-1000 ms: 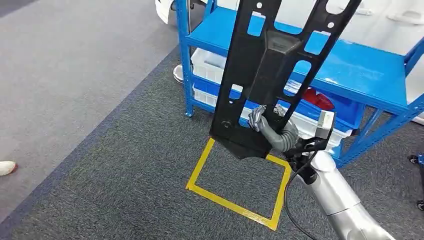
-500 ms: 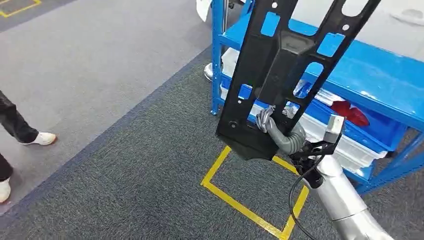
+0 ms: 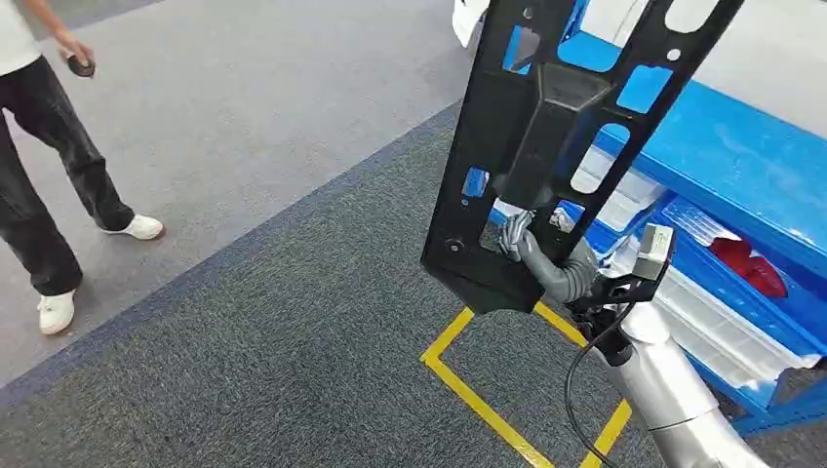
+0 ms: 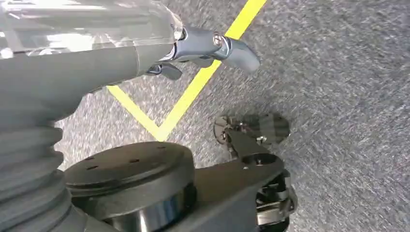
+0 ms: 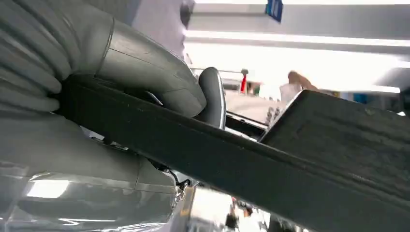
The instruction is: Take the parts from the cabinet and place them on the table.
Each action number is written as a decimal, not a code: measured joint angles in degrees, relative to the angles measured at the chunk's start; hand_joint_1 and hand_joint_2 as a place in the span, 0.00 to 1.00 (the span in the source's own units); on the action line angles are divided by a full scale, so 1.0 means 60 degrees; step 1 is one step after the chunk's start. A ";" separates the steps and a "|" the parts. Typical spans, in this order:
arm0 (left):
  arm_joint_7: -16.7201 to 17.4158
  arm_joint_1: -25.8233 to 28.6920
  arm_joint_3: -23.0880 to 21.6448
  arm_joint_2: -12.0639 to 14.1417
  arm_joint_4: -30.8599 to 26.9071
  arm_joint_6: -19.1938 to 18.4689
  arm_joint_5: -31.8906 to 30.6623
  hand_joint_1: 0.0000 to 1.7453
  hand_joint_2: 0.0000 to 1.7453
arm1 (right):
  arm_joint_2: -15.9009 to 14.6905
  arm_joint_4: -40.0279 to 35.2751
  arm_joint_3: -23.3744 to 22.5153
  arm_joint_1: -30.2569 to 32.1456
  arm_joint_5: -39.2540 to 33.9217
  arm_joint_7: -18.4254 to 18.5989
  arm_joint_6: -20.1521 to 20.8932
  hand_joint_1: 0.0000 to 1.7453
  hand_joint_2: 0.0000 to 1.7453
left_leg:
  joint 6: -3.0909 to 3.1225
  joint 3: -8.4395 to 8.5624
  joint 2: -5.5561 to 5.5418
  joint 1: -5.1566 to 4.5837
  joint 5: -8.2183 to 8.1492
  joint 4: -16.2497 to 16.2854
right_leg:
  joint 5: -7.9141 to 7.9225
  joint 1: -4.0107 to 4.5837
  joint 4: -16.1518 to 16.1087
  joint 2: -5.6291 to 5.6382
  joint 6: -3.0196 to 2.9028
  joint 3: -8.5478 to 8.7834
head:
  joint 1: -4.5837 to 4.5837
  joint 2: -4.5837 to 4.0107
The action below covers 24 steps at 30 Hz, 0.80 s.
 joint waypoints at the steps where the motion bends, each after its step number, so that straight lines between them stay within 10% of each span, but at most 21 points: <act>1: 0.0004 0.0030 0.0004 0.0000 0.0000 0.0011 0.0022 0.00 1.00 | 0.0000 0.0029 0.0000 -0.0004 -0.0022 -0.0004 0.0036 1.00 1.00 | -0.0002 -0.0001 -0.0142 0.0000 -0.0001 0.0030 | 0.0342 -0.0005 -0.0389 0.0011 -0.0022 0.0170 | 0.0000 0.0000; 3: 0.0011 0.0055 0.0007 0.0000 0.0000 0.0033 0.0058 0.00 1.00 | -0.0004 0.0054 0.0000 -0.0056 -0.0073 -0.0004 0.0098 1.00 1.00 | -0.0028 0.0000 -0.0399 0.0002 -0.0015 0.0100 | 0.1252 -0.0029 -0.2078 0.0194 -0.0083 0.0967 | 0.0000 0.0000; 5: 0.0000 0.0044 0.0007 -0.0015 0.0000 0.0062 0.0076 0.00 1.00 | 0.0000 0.0116 0.0000 -0.0159 -0.0102 -0.0015 0.0102 1.00 1.00 | -0.0141 -0.0168 -0.0602 -0.0032 -0.0005 0.0208 | 0.1324 -0.0107 -0.2973 0.1071 -0.0117 0.1318 | 0.0000 0.0000; 9: -0.0036 0.0160 0.0025 -0.0015 0.0000 0.0102 0.0131 0.00 1.00 | 0.0007 0.0193 0.0022 -0.0261 -0.0109 -0.0026 0.0106 1.00 1.00 | -0.0421 -0.0326 -0.1067 0.0062 0.0149 0.0087 | 0.1421 -0.0099 -0.3117 0.0587 -0.0264 0.1324 | 0.0000 0.0000; 12: -0.0058 0.0146 0.0029 -0.0015 0.0000 0.0109 0.0131 0.00 1.00 | 0.0026 0.0200 0.0022 -0.0320 -0.0127 -0.0051 0.0131 1.00 1.00 | -0.0529 -0.0904 0.0207 0.0062 -0.0751 0.1437 | 0.1506 -0.0055 -0.3280 0.0126 -0.0400 0.1410 | -0.0007 0.0000; 15: -0.0077 0.0160 0.0029 -0.0015 0.0000 0.0109 0.0131 0.00 1.00 | 0.0026 0.0229 0.0022 -0.0309 -0.0120 -0.0044 0.0131 1.00 1.00 | -0.0646 -0.1681 0.0330 0.0147 -0.1327 0.3161 | 0.1494 -0.0022 -0.3257 -0.0314 -0.0412 0.1381 | -0.0007 0.0000; 18: -0.0084 0.0166 0.0033 -0.0015 0.0000 0.0127 0.0135 0.00 1.00 | 0.0036 0.0229 0.0044 -0.0318 -0.0124 -0.0040 0.0138 1.00 1.00 | -0.0655 -0.0681 0.0476 0.0161 -0.0377 0.1365 | 0.1440 -0.0025 -0.3205 -0.0674 -0.0366 0.1391 | -0.0007 0.0000; 20: -0.0091 0.0131 0.0033 -0.0015 0.0000 0.0127 0.0146 0.00 1.00 | 0.0036 0.0229 0.0044 -0.0337 -0.0127 -0.0040 0.0138 1.00 1.00 | -0.0497 -0.0021 0.1061 0.0029 -0.0216 0.0095 | 0.1383 0.0052 -0.3158 -0.0857 -0.0279 0.1409 | -0.0004 0.0000; 24: -0.0095 0.0165 0.0040 -0.0015 0.0000 0.0131 0.0146 0.00 1.00 | 0.0073 0.0229 0.0062 -0.0384 -0.0135 -0.0040 0.0146 1.00 1.00 | -0.0225 -0.0072 0.0645 0.0027 -0.0104 0.0047 | 0.1384 0.0067 -0.3180 -0.1162 -0.0079 0.1456 | -0.0004 0.0000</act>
